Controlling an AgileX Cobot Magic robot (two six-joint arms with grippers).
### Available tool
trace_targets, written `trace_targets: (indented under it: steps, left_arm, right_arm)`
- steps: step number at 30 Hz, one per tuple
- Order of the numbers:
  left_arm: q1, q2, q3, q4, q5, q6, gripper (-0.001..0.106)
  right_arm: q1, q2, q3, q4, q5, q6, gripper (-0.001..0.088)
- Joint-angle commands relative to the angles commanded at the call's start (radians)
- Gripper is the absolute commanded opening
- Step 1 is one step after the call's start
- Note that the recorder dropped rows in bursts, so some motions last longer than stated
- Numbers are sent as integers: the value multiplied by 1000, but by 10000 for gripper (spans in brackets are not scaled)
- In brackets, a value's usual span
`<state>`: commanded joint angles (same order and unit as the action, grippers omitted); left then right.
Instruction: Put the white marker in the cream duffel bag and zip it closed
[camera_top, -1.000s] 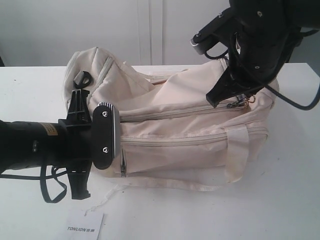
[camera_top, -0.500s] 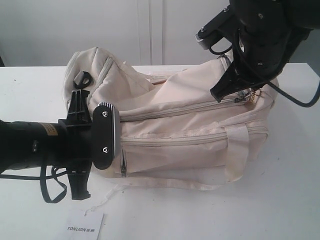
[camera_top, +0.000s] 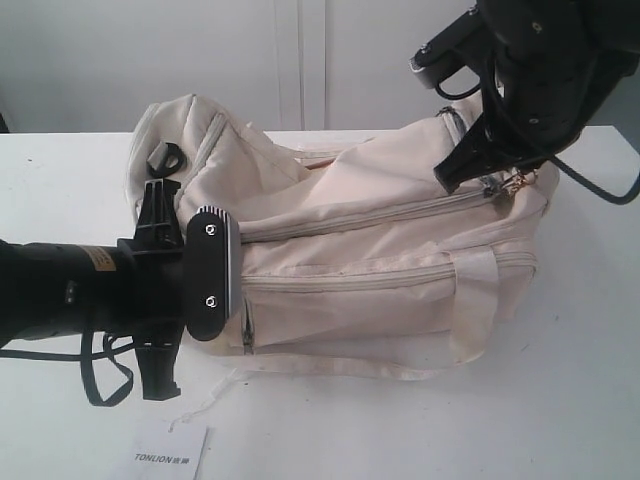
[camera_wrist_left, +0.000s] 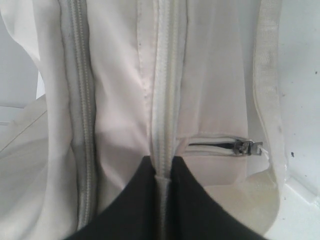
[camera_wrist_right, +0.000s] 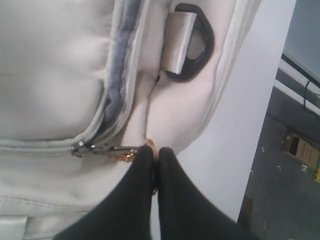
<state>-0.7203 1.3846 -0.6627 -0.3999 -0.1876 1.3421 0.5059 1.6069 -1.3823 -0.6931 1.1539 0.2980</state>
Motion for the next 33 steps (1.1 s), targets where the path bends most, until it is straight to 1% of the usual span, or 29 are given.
trace_targets:
  steps: [4, 9, 21, 28, 33]
  left_arm:
    - [0, 0, 0, 0, 4, 0, 0]
    - [0, 0, 0, 0, 11, 0, 0]
    - [0, 0, 0, 0, 27, 23, 0]
    - [0, 0, 2, 0, 32, 30, 0]
    - [0, 0, 3, 0, 62, 71, 0]
  right_arm:
    - [0, 0, 0, -48, 2, 31, 0]
    - [0, 0, 0, -53, -2, 44, 0]
    - [0, 0, 0, -113, -2, 73, 0]
    - [0, 0, 0, -113, -2, 81, 0]
    - [0, 0, 0, -120, -2, 80, 0]
